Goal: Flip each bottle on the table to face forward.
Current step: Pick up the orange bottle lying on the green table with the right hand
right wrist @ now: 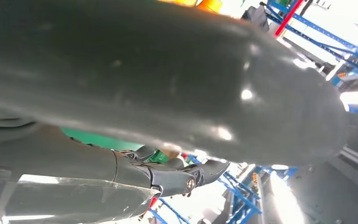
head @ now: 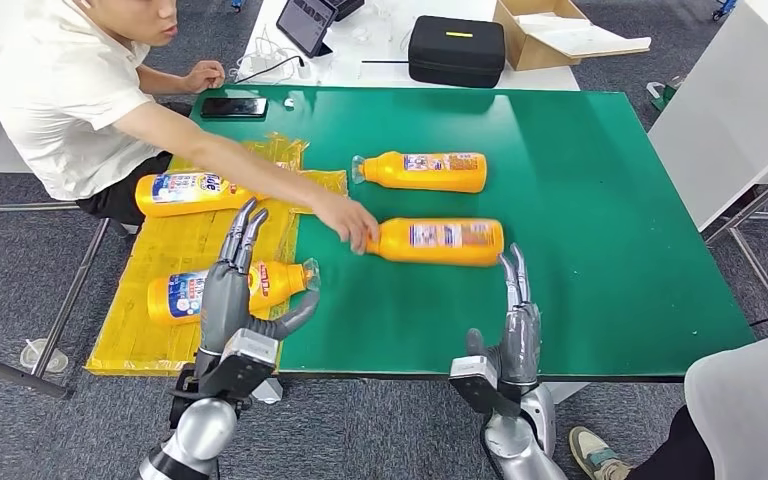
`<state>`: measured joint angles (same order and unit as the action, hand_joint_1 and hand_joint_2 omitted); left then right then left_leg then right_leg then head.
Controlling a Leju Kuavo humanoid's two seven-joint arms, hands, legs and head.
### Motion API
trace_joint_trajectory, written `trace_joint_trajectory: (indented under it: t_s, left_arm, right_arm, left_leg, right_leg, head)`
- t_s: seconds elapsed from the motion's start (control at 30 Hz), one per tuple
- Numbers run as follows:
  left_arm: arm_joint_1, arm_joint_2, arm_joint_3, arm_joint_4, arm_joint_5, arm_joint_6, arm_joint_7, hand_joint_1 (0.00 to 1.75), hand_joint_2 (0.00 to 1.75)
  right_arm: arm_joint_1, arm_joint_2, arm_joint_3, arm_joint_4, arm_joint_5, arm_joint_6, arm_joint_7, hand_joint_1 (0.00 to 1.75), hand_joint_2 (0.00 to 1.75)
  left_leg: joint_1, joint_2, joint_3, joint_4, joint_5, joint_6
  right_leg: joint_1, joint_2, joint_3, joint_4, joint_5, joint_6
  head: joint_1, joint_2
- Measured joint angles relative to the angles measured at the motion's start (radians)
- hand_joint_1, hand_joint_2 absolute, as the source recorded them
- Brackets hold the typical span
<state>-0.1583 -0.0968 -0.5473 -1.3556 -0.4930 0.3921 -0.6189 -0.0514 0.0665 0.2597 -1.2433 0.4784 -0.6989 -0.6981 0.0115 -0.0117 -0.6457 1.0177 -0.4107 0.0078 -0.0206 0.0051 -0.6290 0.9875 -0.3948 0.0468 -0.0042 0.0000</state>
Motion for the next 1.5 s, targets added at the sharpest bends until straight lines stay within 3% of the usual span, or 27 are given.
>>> trace_joint_trajectory:
  t_s: [0.13, 0.3, 0.5, 0.7, 0.93, 1.5]
  left_arm:
    - [0.021, 0.0, -0.061, -0.073, 0.098, 0.004, -0.004, 0.0, 1.75]
    - [0.084, -0.018, -0.083, -0.102, 0.413, -0.105, 0.036, 0.0, 1.75]
    - [0.124, -0.039, -0.123, -0.065, 0.546, -0.117, 0.036, 0.0, 1.75]
    - [0.117, -0.048, -0.16, -0.049, 0.56, -0.067, 0.033, 0.0, 1.75]
    - [0.108, -0.053, -0.175, -0.044, 0.557, -0.034, 0.029, 0.0, 1.75]
    - [0.094, -0.053, -0.19, -0.037, 0.546, -0.006, 0.023, 0.0, 1.75]
  right_arm:
    - [-0.003, 0.001, -0.034, 0.016, 0.216, 0.0, 0.0, 0.0, 1.75]
    - [-0.023, -0.007, -0.173, 0.08, 0.566, 0.0, 0.004, 0.0, 1.75]
    - [-0.089, -0.062, -0.318, 0.196, 0.66, 0.0, 0.063, 0.0, 1.75]
    - [-0.201, -0.111, -0.27, 0.415, 0.638, 0.009, 0.173, 0.0, 1.75]
    - [-0.3, -0.142, -0.188, 0.583, 0.632, 0.007, 0.212, 0.0, 1.75]
    - [-0.391, -0.158, -0.079, 0.687, 0.657, 0.009, 0.255, 0.0, 1.75]
  left_leg:
    - [0.0, 0.0, 0.0, 0.0, 0.0, 0.0]
    - [0.0, -0.002, 0.0, 0.0, 0.0, 0.0]
    - [-0.002, -0.004, -0.002, 0.0, 0.0, 0.002]
    - [-0.002, -0.003, -0.001, 0.0, 0.0, 0.001]
    - [-0.001, -0.003, -0.001, 0.0, 0.0, 0.001]
    - [-0.001, -0.003, 0.0, 0.0, 0.0, 0.001]
  right_leg:
    - [0.0, 0.0, 0.0, 0.0, 0.0, 0.0]
    - [-0.001, -0.001, 0.0, 0.0, 0.0, 0.001]
    - [-0.003, -0.002, 0.0, 0.0, 0.0, 0.002]
    - [-0.002, -0.001, 0.0, 0.0, 0.0, 0.001]
    - [-0.001, -0.001, 0.0, 0.0, 0.0, 0.001]
    - [-0.001, -0.001, 0.001, 0.0, 0.0, 0.001]
  head:
    - [0.0, 0.0]
    - [0.0, 0.0]
    - [0.0, 0.0]
    - [0.0, 0.0]
    - [0.0, 0.0]
    - [0.0, 0.0]
